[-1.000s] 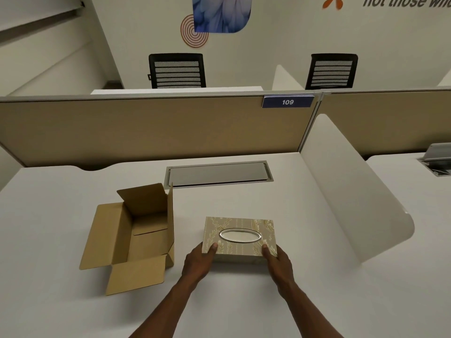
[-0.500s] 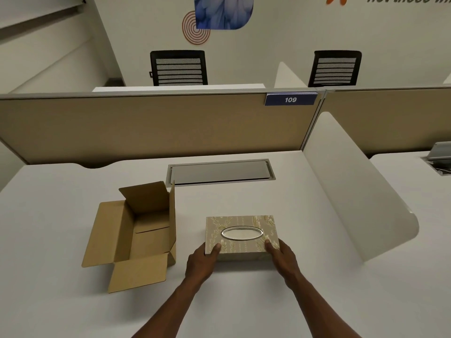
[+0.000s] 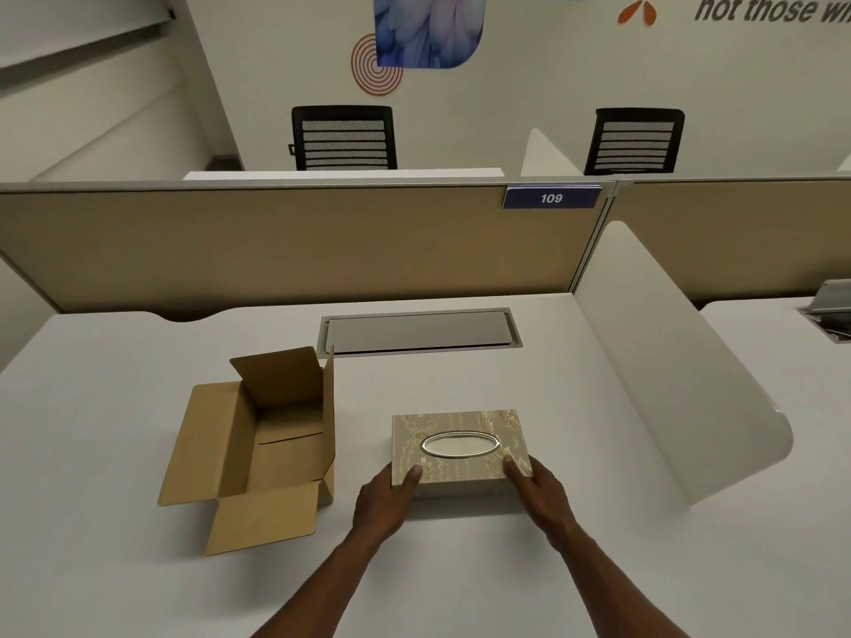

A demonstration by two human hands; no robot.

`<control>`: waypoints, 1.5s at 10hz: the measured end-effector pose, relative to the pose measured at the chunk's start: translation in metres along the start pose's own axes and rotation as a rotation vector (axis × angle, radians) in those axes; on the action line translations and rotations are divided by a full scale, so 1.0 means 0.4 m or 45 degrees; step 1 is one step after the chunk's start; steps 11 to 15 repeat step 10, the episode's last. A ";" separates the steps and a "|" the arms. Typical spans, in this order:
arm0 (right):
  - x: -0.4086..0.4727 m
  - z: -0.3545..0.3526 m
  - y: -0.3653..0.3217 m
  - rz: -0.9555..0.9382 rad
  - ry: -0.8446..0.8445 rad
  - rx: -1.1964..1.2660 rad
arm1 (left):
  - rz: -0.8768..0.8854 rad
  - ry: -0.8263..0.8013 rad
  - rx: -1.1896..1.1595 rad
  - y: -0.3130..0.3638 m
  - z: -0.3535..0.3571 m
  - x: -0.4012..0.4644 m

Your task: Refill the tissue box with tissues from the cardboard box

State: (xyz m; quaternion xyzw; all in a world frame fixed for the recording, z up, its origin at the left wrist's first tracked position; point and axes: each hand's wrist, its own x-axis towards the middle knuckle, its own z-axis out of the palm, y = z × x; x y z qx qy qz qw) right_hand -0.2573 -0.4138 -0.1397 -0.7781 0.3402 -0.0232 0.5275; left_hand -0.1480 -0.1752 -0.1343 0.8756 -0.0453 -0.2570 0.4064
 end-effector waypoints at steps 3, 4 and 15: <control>0.011 -0.037 -0.005 -0.176 0.218 -0.352 | 0.094 0.183 0.090 0.021 0.008 0.005; 0.017 -0.045 -0.021 -0.502 0.324 -0.770 | 0.308 0.267 0.375 0.035 0.017 0.004; 0.044 0.004 -0.231 -0.703 0.236 -1.108 | 0.804 0.500 0.926 0.176 -0.099 0.056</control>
